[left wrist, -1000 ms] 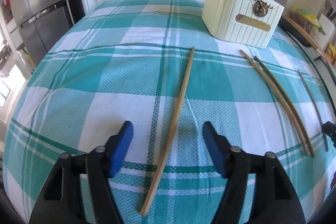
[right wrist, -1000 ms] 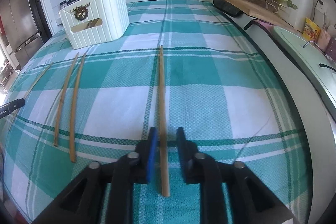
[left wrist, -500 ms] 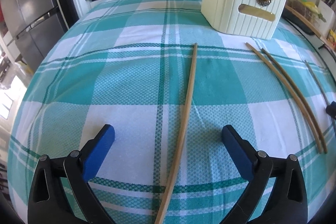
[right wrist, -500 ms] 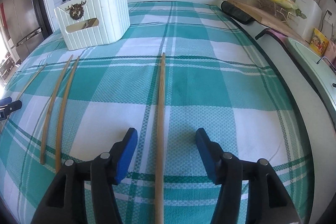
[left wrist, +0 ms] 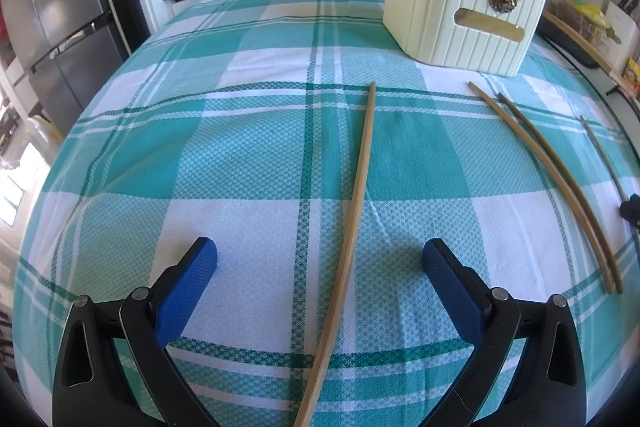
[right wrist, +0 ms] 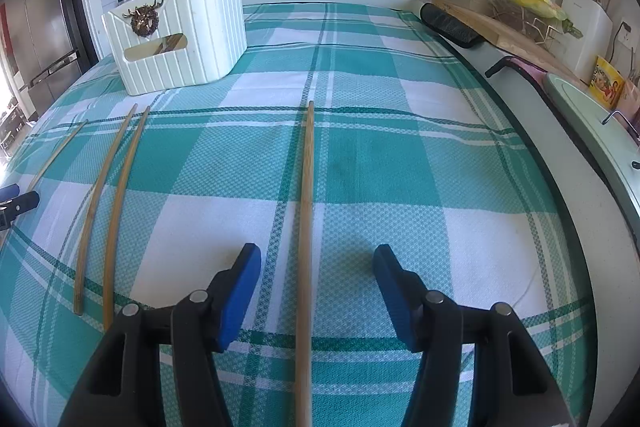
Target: Organize utensils
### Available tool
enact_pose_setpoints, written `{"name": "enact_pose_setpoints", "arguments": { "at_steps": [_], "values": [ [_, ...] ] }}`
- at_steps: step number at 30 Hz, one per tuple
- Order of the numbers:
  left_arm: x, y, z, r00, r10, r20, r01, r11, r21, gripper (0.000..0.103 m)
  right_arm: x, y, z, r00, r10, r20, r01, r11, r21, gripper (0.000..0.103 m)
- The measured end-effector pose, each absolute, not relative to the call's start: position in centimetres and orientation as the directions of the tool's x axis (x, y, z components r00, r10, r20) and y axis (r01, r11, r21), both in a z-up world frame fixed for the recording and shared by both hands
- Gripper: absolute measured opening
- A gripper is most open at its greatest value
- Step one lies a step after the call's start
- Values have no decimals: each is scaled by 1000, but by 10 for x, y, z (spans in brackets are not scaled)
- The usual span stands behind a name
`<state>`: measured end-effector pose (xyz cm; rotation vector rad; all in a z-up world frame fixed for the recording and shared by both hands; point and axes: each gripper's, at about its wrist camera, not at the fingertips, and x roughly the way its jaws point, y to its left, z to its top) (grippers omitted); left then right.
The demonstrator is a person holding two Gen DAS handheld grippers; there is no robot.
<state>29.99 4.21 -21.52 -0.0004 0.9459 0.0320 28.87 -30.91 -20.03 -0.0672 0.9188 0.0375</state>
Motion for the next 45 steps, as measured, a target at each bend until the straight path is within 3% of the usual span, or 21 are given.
{"name": "enact_pose_setpoints", "arguments": {
  "at_steps": [13,19,24,28,30,33,34,35,36,37,41,45],
  "values": [
    [299,42,-216,579,19,-815,-20,1000,9,102,289,-309,-200,606,4,-796,-61,997,-42,60],
    [297,39,-200,498,-117,-859,134,989,-57,101,291,-313,-196,560,38,-828,-84,996,-11,60],
    [319,36,-194,462,-104,-881,201,979,-10,99,308,-324,-192,460,116,-880,-120,990,68,60],
    [347,29,-204,398,-89,-913,249,968,14,84,331,-313,-193,408,78,-910,-185,983,1,60],
    [361,26,-204,388,-93,-917,260,965,13,82,345,-307,-194,402,59,-914,-206,978,-28,60],
    [385,19,-203,367,-94,-925,270,963,9,69,369,-300,-193,399,50,-916,-200,979,-33,47],
    [391,17,-202,365,-101,-925,270,963,2,63,377,-299,-192,402,49,-914,-197,980,-34,30],
    [396,14,-201,372,-93,-924,265,964,9,56,386,-297,-193,392,57,-918,-194,981,-22,24],
    [400,12,-200,382,-90,-920,263,965,15,38,394,-298,-192,397,60,-916,-174,985,-11,22],
    [403,11,-199,384,-100,-918,264,964,6,8,400,-298,-192,396,60,-916,-158,987,-4,11],
    [403,18,-193,397,-140,-907,237,970,-46,4,413,-301,-187,409,77,-909,-103,994,38,7],
    [375,34,-153,492,-213,-844,225,968,-113,4,387,-302,-144,513,170,-841,-133,984,117,7]
  ]
}}
